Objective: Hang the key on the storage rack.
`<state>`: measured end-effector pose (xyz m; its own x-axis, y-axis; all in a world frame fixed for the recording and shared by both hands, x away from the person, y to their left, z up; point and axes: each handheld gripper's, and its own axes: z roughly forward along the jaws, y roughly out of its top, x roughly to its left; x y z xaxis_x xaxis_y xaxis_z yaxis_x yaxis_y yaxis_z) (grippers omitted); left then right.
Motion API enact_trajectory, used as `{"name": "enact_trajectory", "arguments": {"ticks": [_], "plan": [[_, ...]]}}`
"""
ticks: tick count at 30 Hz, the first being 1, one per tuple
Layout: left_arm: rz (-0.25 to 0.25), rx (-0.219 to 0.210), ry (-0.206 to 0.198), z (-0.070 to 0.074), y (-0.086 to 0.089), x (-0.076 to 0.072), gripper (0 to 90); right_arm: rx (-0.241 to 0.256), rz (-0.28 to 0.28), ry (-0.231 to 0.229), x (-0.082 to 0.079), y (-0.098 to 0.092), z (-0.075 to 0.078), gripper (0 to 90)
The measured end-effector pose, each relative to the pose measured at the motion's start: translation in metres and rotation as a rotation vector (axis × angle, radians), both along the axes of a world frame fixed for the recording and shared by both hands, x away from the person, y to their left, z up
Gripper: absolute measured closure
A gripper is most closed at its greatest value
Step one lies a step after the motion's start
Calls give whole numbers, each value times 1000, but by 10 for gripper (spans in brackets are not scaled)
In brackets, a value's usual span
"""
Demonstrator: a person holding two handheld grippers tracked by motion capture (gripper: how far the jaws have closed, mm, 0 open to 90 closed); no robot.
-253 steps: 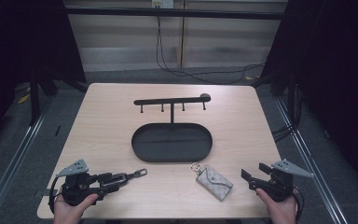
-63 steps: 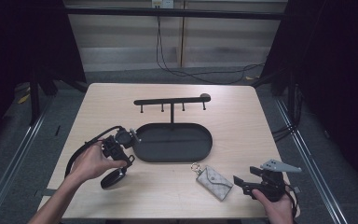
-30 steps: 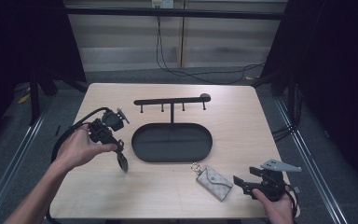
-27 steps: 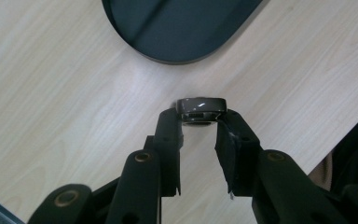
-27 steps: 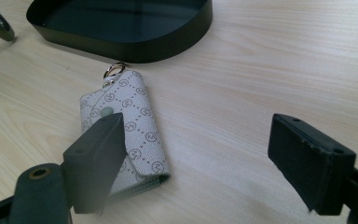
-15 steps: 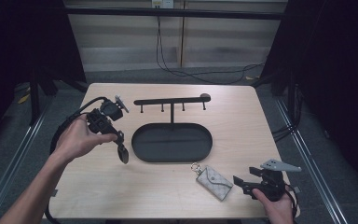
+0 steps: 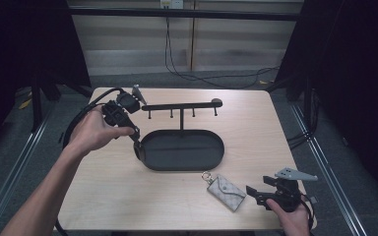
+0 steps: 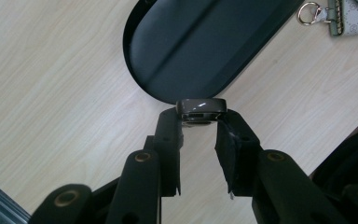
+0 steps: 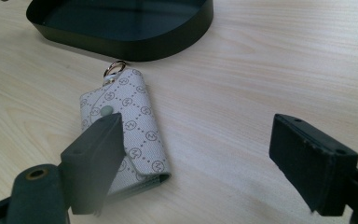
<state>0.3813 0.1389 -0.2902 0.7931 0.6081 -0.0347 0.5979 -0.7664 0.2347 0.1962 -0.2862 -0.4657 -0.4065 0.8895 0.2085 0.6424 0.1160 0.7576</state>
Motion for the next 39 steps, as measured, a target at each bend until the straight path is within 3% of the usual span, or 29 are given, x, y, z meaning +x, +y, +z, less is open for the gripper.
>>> {"name": "enact_trajectory", "arguments": {"ticks": [5, 6, 17, 23, 30, 39], "plan": [[6, 1, -6, 1, -3, 7, 706, 1, 0, 2, 0, 0, 0, 182], [4, -5, 21, 1, -3, 11, 706, 1, 0, 5, 0, 0, 0, 182], [44, -1, 38, 5, -10, 27, 706, 2, 2, 6, 1, -1, -1, 177], [47, 27, 46, 1, -16, 32, 706, 2, 6, 8, 1, 0, -1, 177], [73, 14, 64, -1, -23, 40, 707, 3, 6, 9, 1, -1, -1, 177], [102, 29, 63, 2, -27, 47, 706, 0, 11, 12, 1, 0, -1, 177]]}}
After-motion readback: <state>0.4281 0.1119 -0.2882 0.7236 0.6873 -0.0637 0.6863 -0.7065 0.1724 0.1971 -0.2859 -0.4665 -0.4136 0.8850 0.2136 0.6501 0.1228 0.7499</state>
